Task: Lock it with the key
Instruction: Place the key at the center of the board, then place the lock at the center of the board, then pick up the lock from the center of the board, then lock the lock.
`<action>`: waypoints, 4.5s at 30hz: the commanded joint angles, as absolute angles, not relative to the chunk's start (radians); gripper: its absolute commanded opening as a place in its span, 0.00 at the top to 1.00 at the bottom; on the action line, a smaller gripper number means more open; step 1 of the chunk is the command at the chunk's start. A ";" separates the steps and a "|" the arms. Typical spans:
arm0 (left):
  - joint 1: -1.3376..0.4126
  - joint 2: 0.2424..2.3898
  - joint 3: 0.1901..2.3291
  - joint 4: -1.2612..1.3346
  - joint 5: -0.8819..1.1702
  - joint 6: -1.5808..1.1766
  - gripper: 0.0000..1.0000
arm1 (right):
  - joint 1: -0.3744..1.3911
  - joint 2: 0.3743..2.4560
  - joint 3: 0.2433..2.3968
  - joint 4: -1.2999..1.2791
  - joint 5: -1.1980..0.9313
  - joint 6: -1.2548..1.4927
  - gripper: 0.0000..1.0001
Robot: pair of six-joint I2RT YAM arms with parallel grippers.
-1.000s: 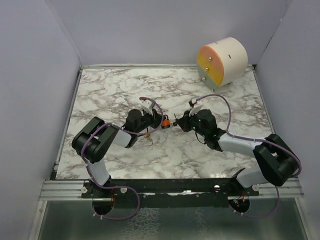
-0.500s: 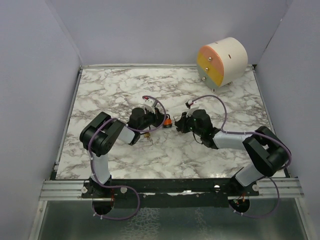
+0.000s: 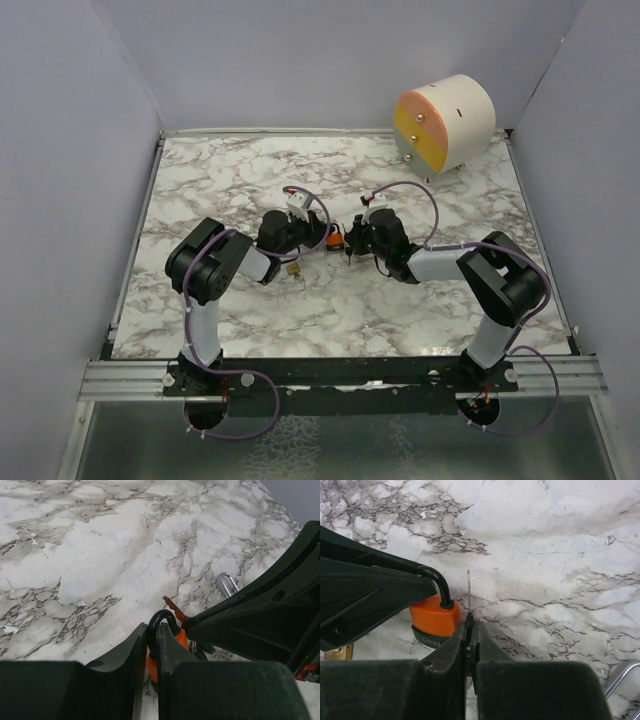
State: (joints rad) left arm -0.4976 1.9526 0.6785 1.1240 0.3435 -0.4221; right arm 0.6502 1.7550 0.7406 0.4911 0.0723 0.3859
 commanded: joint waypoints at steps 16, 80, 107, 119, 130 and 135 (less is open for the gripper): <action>-0.468 1.950 0.745 0.982 0.326 -0.378 0.01 | 0.648 1.787 0.822 0.452 0.194 0.359 0.84; -0.172 1.190 0.388 0.537 -0.123 -0.410 0.01 | 1.048 1.999 1.189 0.037 0.262 0.267 0.43; -0.170 1.220 0.398 0.563 -0.115 -0.424 0.01 | 1.074 2.037 1.210 -0.052 0.388 0.230 0.99; -0.169 1.185 0.414 0.561 -0.096 -0.404 0.01 | 1.065 1.802 1.139 0.249 0.448 0.003 0.99; -0.169 1.134 0.448 0.569 -0.010 -0.394 0.01 | 0.893 1.358 0.765 0.672 0.038 -0.004 0.99; -0.170 1.090 0.490 0.622 0.151 -0.394 0.01 | 0.817 1.251 0.656 0.776 -0.088 0.002 0.99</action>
State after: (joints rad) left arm -0.1757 1.1423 0.4370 0.5446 -0.0055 -0.4015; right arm 0.8536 1.3079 0.7185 0.6083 0.0929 0.0093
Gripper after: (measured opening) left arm 0.991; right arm 0.279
